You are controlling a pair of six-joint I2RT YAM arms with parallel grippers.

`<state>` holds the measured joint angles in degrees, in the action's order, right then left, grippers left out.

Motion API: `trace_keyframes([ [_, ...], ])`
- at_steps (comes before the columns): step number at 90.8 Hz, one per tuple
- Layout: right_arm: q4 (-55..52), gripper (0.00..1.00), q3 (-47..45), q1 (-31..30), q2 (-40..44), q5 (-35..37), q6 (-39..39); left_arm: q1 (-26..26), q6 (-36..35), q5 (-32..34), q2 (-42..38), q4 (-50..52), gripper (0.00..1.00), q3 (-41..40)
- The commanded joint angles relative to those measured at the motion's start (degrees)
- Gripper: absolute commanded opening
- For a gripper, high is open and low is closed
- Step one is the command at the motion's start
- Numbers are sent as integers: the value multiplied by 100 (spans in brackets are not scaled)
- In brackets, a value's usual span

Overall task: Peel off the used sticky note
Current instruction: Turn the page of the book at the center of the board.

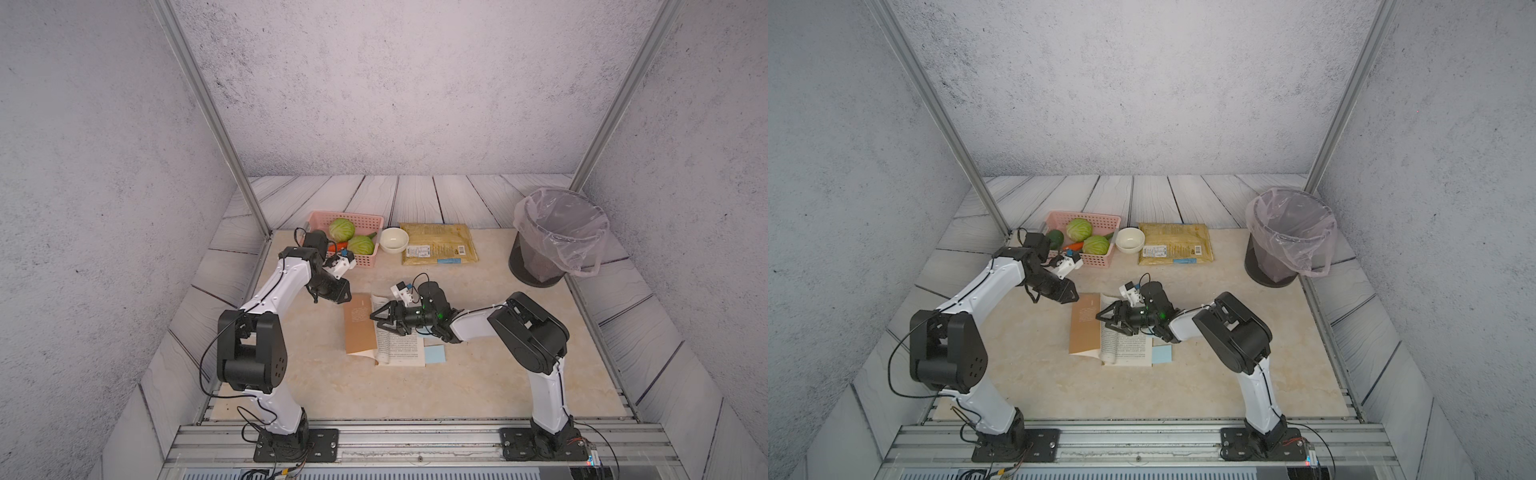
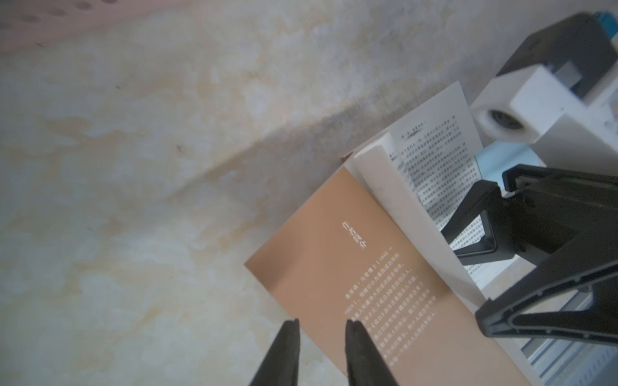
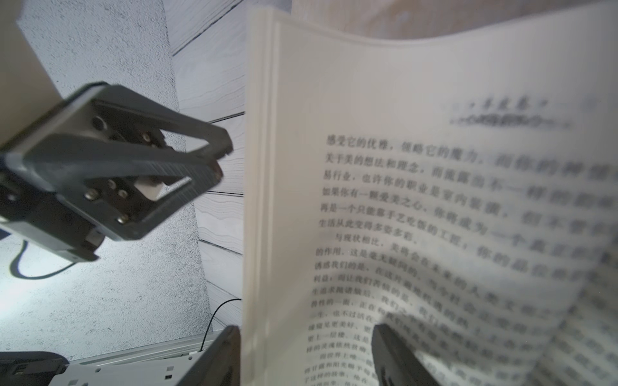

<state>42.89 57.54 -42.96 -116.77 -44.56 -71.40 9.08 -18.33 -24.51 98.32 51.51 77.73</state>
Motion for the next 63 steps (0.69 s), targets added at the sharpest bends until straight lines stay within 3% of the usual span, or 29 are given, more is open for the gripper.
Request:
trace_keyframes([
  [1, -129, 67, 30, -31, 150, -11, 58, 143, -65, -219, -47, -185, 29, -388],
  [16, -125, 67, 18, -23, 170, -9, 58, 279, -20, -324, 5, -514, 29, -725],
  [63, -85, 67, -41, -12, 207, 35, 17, 538, -144, 365, 394, -708, 29, -1068],
])
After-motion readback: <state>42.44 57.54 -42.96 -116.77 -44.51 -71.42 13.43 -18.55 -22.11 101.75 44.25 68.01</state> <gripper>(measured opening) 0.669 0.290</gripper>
